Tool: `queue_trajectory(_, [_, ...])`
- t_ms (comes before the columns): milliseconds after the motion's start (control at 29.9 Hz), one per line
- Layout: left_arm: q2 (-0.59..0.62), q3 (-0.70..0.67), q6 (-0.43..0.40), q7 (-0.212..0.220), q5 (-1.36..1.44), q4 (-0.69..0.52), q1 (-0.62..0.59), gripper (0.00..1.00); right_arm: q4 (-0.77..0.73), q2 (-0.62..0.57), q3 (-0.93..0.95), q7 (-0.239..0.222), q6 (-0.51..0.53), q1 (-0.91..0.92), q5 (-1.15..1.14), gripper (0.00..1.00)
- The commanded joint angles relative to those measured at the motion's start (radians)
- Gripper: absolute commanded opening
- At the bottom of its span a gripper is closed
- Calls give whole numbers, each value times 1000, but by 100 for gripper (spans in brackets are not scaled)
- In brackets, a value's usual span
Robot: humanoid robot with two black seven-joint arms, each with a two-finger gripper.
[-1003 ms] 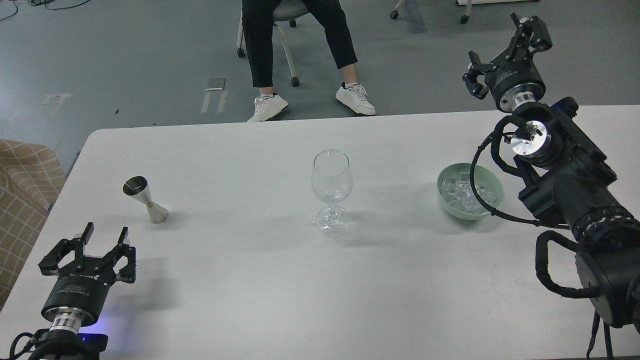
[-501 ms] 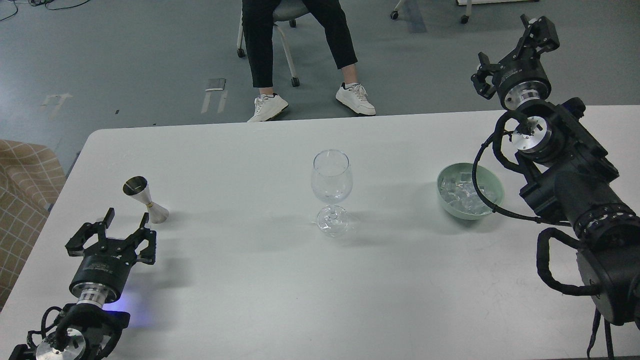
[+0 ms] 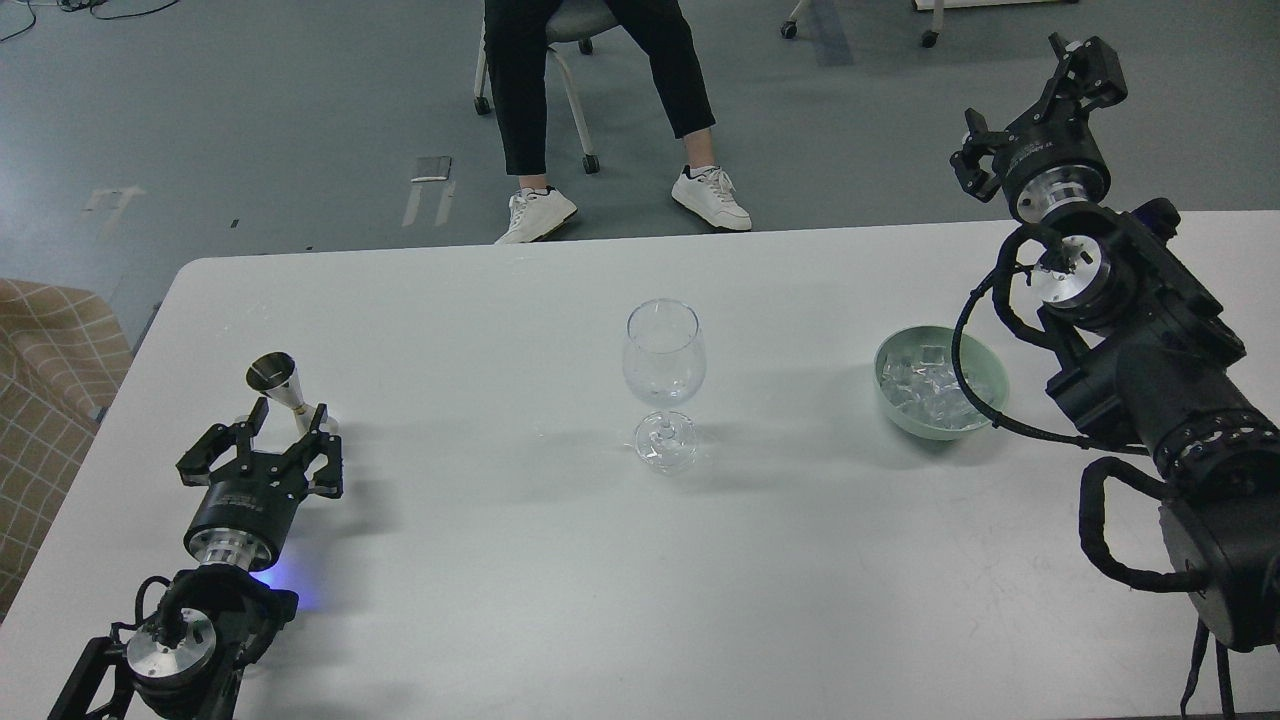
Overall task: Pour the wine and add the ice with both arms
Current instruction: 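Move the open left gripper onto the silver jigger and close it, then lift the jigger upright with the left gripper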
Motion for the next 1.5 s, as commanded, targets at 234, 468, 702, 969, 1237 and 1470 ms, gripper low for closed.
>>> queue_trajectory(234, [-2,2,-3,7,1,124,-83,54,1,0,0,0,1,-5,0,100])
queue_trajectory(468, [7,0,-13,5,-5,181,-140,54,1,-2,-1,0,1,-7,0,100])
queue_trajectory(702, [11,-1,-14,5,-5,241,-192,50,0,-18,-1,0,1,-10,0,100])
queue_trajectory(969, [11,-3,-81,8,-7,264,-200,24,0,-29,-1,-2,1,-22,0,100])
queue_trajectory(1237, [12,-4,-115,10,-11,261,-200,19,1,-38,-1,-2,1,-25,0,100])
queue_trajectory(1470, [18,-15,-149,11,-14,250,-201,19,1,-38,-1,-2,1,-27,0,100])
